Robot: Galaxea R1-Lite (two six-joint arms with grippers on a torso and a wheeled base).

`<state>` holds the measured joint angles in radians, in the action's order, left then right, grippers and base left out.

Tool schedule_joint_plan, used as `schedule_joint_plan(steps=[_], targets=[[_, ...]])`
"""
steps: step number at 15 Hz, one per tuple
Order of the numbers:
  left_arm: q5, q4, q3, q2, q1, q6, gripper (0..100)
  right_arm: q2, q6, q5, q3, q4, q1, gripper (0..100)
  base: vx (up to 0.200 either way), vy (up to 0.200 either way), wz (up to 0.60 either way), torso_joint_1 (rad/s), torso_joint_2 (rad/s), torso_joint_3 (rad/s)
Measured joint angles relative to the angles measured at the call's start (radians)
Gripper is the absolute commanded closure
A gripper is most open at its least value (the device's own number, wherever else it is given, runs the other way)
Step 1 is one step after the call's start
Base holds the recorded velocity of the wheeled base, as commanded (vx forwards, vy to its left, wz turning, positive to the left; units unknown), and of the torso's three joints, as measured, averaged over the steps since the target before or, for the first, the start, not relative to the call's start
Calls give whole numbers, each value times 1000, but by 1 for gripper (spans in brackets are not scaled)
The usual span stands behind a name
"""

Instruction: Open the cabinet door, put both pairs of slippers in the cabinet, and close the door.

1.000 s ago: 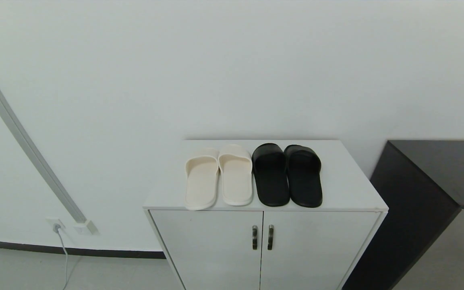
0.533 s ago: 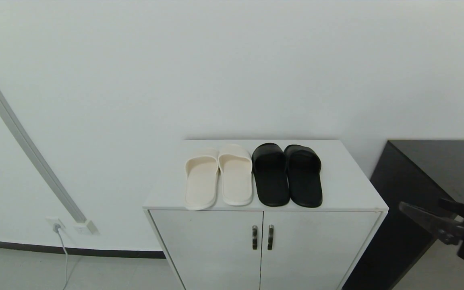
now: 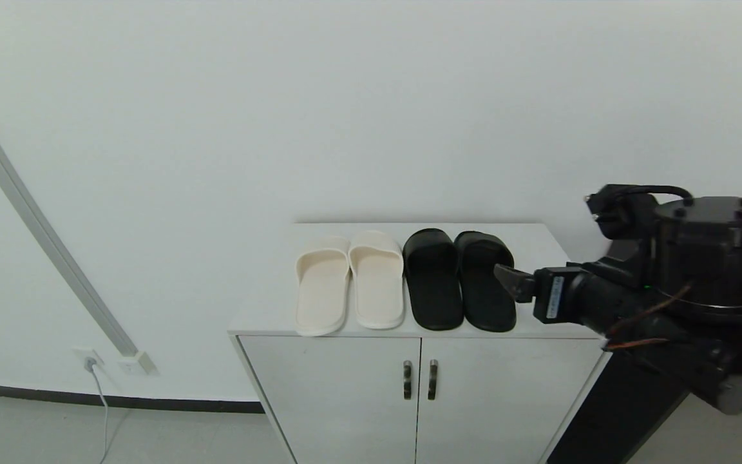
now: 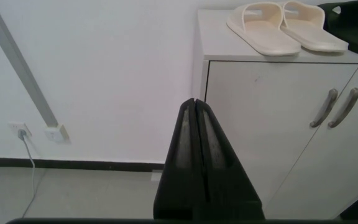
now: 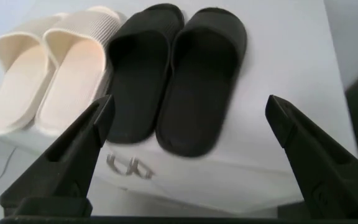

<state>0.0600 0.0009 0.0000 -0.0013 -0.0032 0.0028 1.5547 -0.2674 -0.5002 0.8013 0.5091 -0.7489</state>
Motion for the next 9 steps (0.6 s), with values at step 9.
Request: schedule_joint_plan(steps=[9], targets=[[0,0,0,0,0,0,100,428,9,-145,292,121,26,0,0,0,0,0,0,0]])
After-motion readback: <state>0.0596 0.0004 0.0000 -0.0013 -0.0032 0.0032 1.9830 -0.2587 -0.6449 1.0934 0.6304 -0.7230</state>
